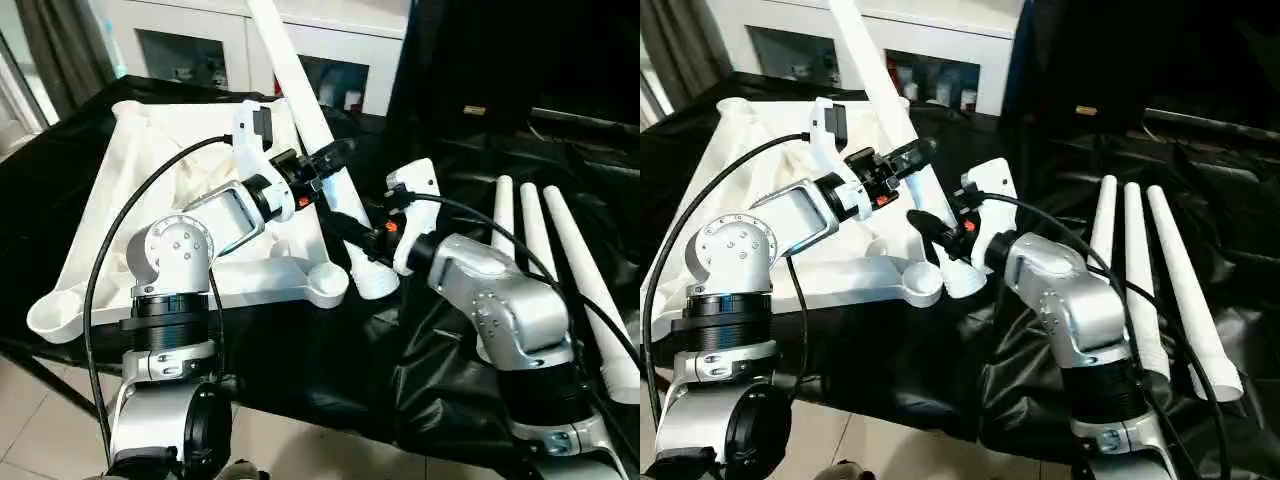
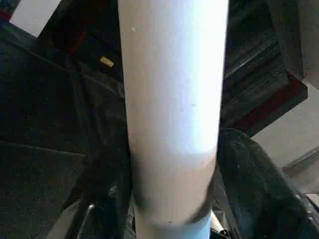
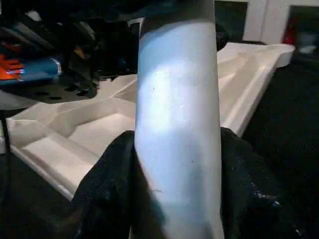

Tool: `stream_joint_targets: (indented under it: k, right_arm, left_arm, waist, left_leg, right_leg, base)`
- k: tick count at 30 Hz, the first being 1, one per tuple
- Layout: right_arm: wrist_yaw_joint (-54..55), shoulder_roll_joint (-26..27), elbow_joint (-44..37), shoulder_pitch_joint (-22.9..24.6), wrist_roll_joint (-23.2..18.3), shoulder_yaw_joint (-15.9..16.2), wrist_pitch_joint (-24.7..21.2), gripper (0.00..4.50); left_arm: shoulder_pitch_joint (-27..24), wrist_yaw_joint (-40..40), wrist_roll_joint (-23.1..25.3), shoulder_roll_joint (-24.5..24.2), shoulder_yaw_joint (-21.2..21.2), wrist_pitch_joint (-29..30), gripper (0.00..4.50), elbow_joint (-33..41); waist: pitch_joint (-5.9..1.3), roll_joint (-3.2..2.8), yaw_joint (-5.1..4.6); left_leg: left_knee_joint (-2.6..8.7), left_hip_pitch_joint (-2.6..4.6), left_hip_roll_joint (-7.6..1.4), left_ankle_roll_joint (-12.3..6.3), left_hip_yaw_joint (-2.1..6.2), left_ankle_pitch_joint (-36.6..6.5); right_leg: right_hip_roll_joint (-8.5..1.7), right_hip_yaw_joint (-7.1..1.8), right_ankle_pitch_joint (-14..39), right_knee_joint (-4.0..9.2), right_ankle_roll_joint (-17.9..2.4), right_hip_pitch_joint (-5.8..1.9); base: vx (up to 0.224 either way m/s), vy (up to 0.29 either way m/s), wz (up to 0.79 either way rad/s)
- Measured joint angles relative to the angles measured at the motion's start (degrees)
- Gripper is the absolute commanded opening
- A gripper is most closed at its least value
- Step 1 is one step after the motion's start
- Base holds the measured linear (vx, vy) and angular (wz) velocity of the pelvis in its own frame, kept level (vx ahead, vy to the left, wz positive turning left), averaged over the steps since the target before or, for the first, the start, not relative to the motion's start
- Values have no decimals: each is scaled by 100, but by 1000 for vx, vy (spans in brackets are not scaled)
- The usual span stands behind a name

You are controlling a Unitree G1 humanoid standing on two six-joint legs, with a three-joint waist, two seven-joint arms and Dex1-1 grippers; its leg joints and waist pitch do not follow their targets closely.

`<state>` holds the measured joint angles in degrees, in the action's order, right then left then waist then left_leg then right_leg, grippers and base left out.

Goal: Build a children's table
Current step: Pick table leg

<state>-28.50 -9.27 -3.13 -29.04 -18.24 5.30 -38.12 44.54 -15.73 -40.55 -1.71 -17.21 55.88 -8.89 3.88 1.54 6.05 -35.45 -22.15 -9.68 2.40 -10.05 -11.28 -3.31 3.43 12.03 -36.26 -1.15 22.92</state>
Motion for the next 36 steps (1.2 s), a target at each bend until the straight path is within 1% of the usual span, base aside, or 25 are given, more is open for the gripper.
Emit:
stream_joint_targets:
  k: [1,3,10,11,13,15,16,18,19,21,23,24,25,27,28,31,36]
  right_arm:
    - [0,-2,0,0,7,15,21,186]
    - [-2,-8,0,0,38,32,28,186]
    - [12,-28,140,-1,117,87,82,186]
    - [11,-29,175,-3,125,86,108,221]
    - [-57,-22,232,-2,83,78,111,256]
    - [-220,-28,231,-2,-45,66,64,261]
    - [-281,-48,231,-2,-126,25,43,282]
    - [-509,-152,219,-2,-297,-32,-44,299]
    - [-779,-322,195,-3,-475,-41,-129,301]
    - [-1237,-641,138,-4,-746,-81,-344,326]
    - [-1622,-868,102,-12,-967,-204,-510,343]
    - [-1807,-990,103,-22,-1060,-222,-572,347]
    - [-1981,-1142,108,-40,-1124,-252,-649,369]
    - [-2176,-1279,109,-92,-1155,-261,-701,369]
    - [-2297,-1357,109,-129,-1202,-255,-756,377]
    - [-2582,-1531,108,-183,-1352,-191,-856,380]
    - [-2862,-1625,102,-201,-1568,-133,-1073,380]
  left_arm:
    - [0,-26,13,-32,15,-1,238,-1]
    - [-3,-53,56,-63,92,-29,202,0]
    - [-18,-282,422,-229,604,-325,184,13]
    - [-18,-317,508,-274,748,-424,185,13]
    - [-18,-466,686,-408,1017,-611,185,17]
    - [-22,-679,777,-539,1160,-711,185,18]
    - [-30,-796,786,-583,1197,-751,185,25]
    - [-71,-1079,792,-717,1310,-819,184,71]
    - [-120,-1346,829,-868,1460,-902,184,133]
    - [-144,-1782,938,-1169,1766,-1012,184,192]
    - [-144,-2108,1004,-1356,1883,-1138,184,194]
    - [-144,-2306,979,-1398,1901,-1147,184,196]
    - [-144,-2566,902,-1442,1942,-1146,184,236]
    - [-144,-2904,739,-1482,1943,-1136,184,354]
    - [-144,-3084,591,-1484,1937,-1122,184,464]
    - [-144,-3353,209,-1448,1834,-1066,184,618]
    - [-133,-3546,-66,-1378,1666,-983,184,626]
  waist:
    - [0,0,-9]
    - [0,0,-26]
    - [0,0,-31]
    - [0,0,-32]
    - [0,0,-37]
    - [0,0,-49]
    - [0,0,-61]
    - [0,0,-73]
    - [0,0,-73]
    - [0,0,-63]
    - [0,0,-65]
    - [0,0,-63]
    - [0,0,-57]
    - [0,0,-58]
    - [0,0,-60]
    - [0,0,-60]
    - [0,-1,-68]
  left_leg:
    - [0,0,0,0,0,0]
    - [0,0,0,1,0,0]
    - [0,1,-1,1,0,3]
    - [0,1,-1,2,0,4]
    - [0,1,-2,2,0,4]
    - [0,1,-3,-17,0,16]
    - [0,1,-3,-17,0,17]
    - [0,0,-3,-18,0,17]
    - [0,0,-3,-18,0,17]
    - [0,0,-4,-20,0,17]
    - [0,1,-4,-23,0,20]
    - [0,1,-4,-24,0,22]
    - [0,1,-5,-24,0,25]
    - [0,2,-5,-20,-1,28]
    - [0,3,-6,-19,-1,31]
    - [0,8,-10,-11,-1,34]
    - [0,10,-15,9,-1,46]
  right_leg:
    - [0,0,0,0,0,0]
    - [0,0,0,0,1,-1]
    - [0,1,-3,0,1,-1]
    - [0,1,-3,0,1,-1]
    - [0,2,-4,-1,1,-1]
    - [0,3,-4,-1,1,-1]
    - [0,3,-4,-1,1,-1]
    - [0,4,-4,-1,0,-1]
    - [0,4,-4,-1,0,-2]
    - [0,6,-4,-1,0,-3]
    - [0,6,-5,-2,-2,-3]
    - [0,6,-7,-3,-2,-4]
    - [0,8,-8,-2,-4,-5]
    - [0,8,-11,-4,-7,-4]
    - [0,10,-11,-7,-8,-4]
    - [0,13,-11,-18,-9,-5]
    - [0,20,-17,-33,-18,-4]
  base:
    - [0,0,0]
    - [0,0,0]
    - [0,0,0]
    - [0,0,0]
    - [0,0,0]
    - [0,0,0]
    - [0,0,0]
    - [0,0,0]
    - [0,0,0]
    - [0,0,0]
    - [0,0,0]
    - [0,0,0]
    - [0,0,0]
    - [0,0,0]
    - [0,0,0]
    - [0,0,0]
    - [0,0,0]
